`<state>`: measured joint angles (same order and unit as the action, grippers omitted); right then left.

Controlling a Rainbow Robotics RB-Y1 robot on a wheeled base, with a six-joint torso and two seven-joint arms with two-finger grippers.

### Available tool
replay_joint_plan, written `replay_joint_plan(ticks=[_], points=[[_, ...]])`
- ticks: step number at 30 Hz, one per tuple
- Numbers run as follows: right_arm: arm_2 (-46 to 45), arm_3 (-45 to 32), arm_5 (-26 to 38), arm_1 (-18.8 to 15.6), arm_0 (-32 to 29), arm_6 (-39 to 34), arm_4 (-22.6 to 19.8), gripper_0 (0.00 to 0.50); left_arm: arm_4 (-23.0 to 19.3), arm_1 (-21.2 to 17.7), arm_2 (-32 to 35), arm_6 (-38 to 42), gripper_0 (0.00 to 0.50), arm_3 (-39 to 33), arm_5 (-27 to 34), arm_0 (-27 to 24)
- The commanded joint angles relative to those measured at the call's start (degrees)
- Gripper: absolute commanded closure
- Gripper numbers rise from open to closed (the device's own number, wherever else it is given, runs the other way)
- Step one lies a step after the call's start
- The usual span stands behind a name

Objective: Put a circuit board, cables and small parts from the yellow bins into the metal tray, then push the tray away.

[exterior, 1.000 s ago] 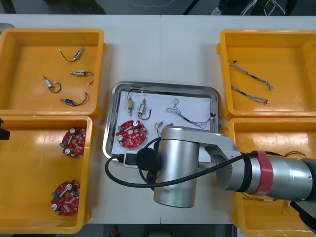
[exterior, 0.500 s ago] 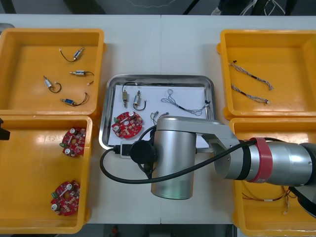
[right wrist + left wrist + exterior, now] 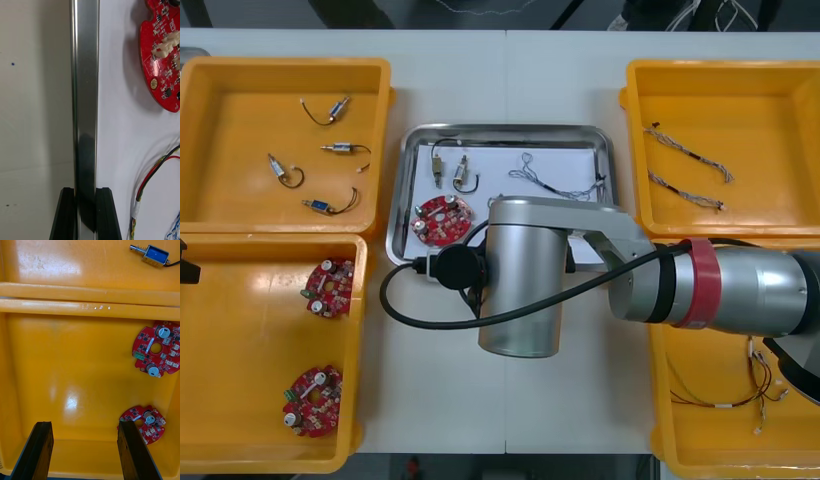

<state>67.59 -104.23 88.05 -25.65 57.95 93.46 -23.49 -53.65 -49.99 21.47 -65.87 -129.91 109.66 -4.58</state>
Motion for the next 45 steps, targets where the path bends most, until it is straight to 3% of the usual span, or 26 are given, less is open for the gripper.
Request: replay_joint_plan(ticks=[1, 20, 27, 45], points=[[0.44, 1.13, -1.57, -0.54, 4.45, 2.07, -1.21, 0.5, -0.4, -2.39, 1.82, -4.88, 0.0, -1.66, 0.34, 0.8], [0.44, 10.98, -7.11, 0.16, 11.48, 4.8, -2.88, 0.5, -0.4, -2.39, 1.82, -4.88, 0.0, -1.66, 0.34, 0.8], [0.44, 16.51, -11.85, 0.25, 13.68, 6.03, -5.69, 0.5, -0.4, -2.39, 1.82, -4.88, 0.0, -1.66, 0.34, 0.8], [0.44, 29.43, -20.91, 3.42, 18.07, 10.77, -6.22, 0.5, -0.4, -2.39, 1.82, -4.88, 0.0, -1.66, 0.34, 0.8]])
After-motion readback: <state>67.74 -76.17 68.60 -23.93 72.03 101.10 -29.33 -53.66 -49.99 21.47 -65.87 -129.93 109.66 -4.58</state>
